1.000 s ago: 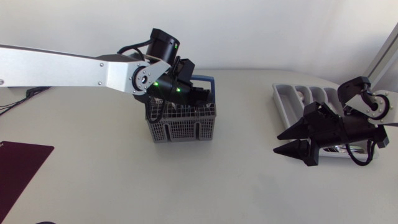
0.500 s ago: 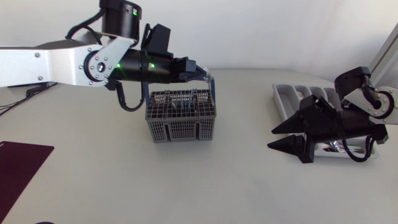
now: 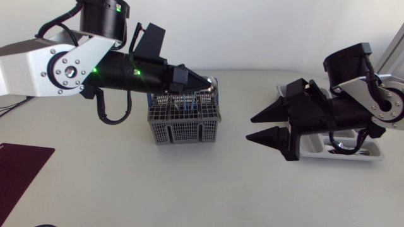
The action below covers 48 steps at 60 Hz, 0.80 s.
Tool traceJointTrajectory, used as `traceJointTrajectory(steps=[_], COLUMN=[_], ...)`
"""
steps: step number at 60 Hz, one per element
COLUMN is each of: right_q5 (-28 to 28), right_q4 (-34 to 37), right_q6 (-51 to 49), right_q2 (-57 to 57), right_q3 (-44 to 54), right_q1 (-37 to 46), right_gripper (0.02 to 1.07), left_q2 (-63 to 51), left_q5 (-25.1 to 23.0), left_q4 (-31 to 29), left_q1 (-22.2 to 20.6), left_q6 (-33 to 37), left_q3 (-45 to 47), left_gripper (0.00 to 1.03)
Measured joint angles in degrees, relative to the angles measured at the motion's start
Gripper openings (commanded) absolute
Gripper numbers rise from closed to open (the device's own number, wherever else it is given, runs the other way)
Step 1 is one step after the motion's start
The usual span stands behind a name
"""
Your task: Transfer all utensils from the basket to the drawer tray.
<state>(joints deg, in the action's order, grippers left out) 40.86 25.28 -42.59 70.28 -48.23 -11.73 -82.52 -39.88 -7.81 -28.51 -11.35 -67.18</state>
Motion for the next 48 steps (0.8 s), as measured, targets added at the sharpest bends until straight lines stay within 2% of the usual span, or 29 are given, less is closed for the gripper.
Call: traceJointTrajectory(steps=[14, 28, 44, 48], right_q5=[-0.2, -0.2, -0.2, -0.2], right_q4=[-3.4, -3.7, -4.6, -4.6], right_q6=[4.6, 6.4, 7.3, 7.5], right_q2=[0.0, 0.0, 0.0, 0.0], right_q3=[-1.2, -1.2, -1.2, -1.2], right_q1=[-6.4, -11.8, -13.3, -13.3], right_gripper=[0.74, 0.72, 0.42, 0.31], left_q2=[2.0, 3.7, 4.1, 4.2], left_q5=[-0.4, -1.7, -1.9, -1.9], left_q4=[-4.3, -5.3, -5.7, -5.7], left_q1=[-2.8, -4.8, -5.7, -5.7], left_q6=[4.8, 5.9, 5.9, 5.9], left_q3=[2.2, 3.2, 3.9, 4.0], left_gripper=[0.03, 0.03, 0.03, 0.03])
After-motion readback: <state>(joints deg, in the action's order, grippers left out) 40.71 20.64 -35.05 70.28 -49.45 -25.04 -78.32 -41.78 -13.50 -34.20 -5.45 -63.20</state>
